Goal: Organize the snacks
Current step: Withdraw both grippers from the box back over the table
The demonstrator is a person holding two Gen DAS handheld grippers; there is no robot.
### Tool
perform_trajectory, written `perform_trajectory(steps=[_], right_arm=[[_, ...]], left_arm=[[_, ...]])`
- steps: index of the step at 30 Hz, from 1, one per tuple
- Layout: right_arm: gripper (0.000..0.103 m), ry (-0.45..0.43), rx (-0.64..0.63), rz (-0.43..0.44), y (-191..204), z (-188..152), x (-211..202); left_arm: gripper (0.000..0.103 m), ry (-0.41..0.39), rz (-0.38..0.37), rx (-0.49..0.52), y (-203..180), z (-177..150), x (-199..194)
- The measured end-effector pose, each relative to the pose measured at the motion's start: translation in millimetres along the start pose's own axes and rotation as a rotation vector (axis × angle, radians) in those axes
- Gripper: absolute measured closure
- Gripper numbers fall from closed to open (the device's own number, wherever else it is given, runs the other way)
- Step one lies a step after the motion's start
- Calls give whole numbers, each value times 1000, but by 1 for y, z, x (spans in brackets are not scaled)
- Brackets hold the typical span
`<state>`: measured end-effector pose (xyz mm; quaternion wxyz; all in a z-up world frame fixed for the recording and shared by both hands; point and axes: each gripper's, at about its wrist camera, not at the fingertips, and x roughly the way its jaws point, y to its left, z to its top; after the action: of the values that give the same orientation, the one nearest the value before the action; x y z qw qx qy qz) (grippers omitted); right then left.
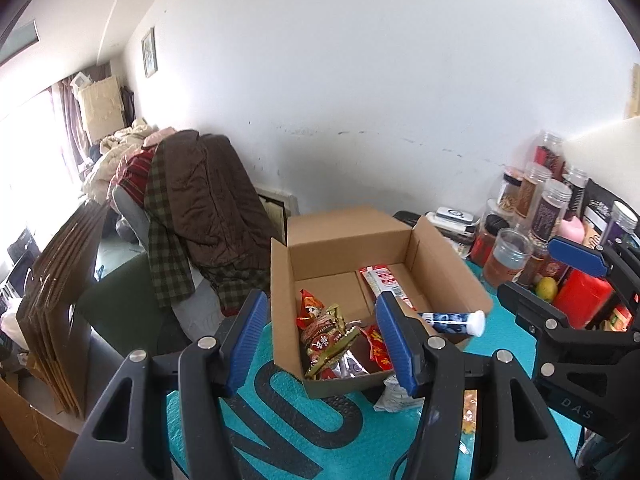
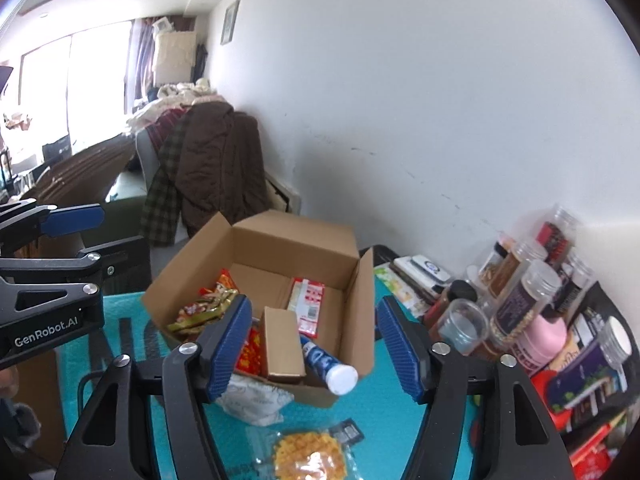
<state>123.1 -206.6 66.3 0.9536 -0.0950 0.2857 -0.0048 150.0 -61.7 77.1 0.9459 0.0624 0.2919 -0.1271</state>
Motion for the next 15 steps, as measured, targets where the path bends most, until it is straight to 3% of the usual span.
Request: perform_trajectory(steps=[4, 15], right_arm=[[32, -16, 17, -14, -2, -9, -18], [24, -17, 60, -62, -2, -45, -43]], left_arm=[[18, -44, -3, 12, -4, -9, -18], [17, -49, -71, 36, -14, -41, -38]])
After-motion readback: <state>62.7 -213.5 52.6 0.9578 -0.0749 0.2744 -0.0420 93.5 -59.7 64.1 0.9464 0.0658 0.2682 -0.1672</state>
